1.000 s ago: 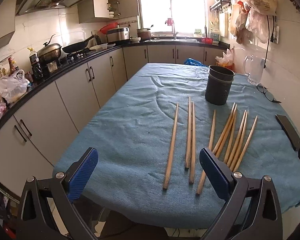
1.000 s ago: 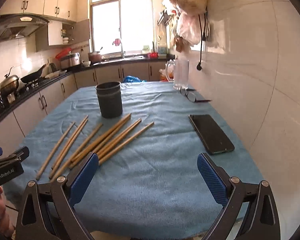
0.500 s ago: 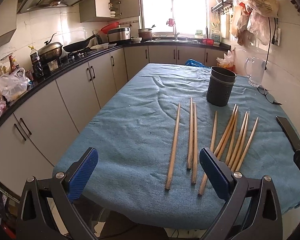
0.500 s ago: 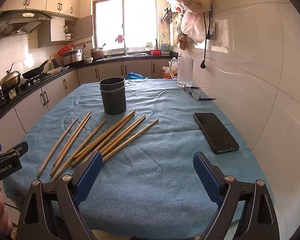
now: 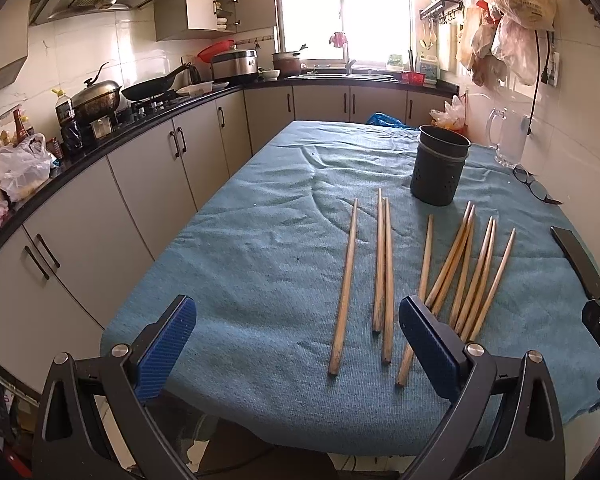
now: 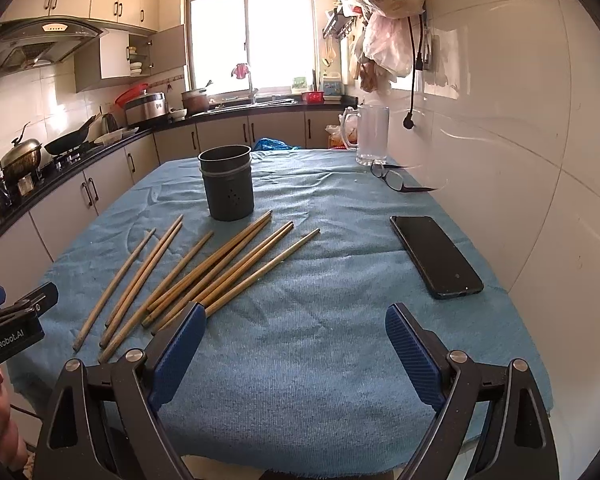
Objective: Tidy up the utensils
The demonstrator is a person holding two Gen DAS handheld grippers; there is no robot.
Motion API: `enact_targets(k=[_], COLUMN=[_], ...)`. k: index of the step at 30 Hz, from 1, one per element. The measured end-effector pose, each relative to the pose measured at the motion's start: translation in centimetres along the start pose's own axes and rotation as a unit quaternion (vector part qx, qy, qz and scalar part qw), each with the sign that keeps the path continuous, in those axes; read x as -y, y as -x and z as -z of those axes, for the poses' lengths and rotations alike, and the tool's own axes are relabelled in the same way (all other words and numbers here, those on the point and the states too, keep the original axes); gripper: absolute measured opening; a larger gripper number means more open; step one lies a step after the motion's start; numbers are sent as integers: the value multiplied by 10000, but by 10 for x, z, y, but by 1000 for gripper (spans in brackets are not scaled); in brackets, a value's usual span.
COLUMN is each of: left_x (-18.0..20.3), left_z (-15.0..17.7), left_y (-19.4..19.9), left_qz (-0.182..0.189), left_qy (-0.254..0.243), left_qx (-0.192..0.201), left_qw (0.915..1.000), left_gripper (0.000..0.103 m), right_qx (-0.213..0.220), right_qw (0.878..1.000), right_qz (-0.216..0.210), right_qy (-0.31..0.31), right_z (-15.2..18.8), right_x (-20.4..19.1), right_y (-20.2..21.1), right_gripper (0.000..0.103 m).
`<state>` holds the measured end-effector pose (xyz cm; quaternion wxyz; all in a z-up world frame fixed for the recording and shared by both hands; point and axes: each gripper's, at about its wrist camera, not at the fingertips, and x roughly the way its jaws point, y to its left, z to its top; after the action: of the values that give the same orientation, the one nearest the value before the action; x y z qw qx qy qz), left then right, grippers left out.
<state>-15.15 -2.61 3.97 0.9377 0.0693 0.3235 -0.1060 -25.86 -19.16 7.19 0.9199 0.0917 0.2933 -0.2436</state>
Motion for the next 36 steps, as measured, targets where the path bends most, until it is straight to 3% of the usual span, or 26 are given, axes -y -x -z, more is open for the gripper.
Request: enact_targets(k=[36], left_x=[-1], left_z=[3], left_y=[-16], left_qz=[129], left_qy=[7], left_qx=[-388], left_qw=[9992], left_gripper=[101], right_qx=[-297], right_qw=[9995], right_qz=[-65], right_qy=[-122], right_z=[6], right_x=[5], right_y=[-14], right_gripper=[93])
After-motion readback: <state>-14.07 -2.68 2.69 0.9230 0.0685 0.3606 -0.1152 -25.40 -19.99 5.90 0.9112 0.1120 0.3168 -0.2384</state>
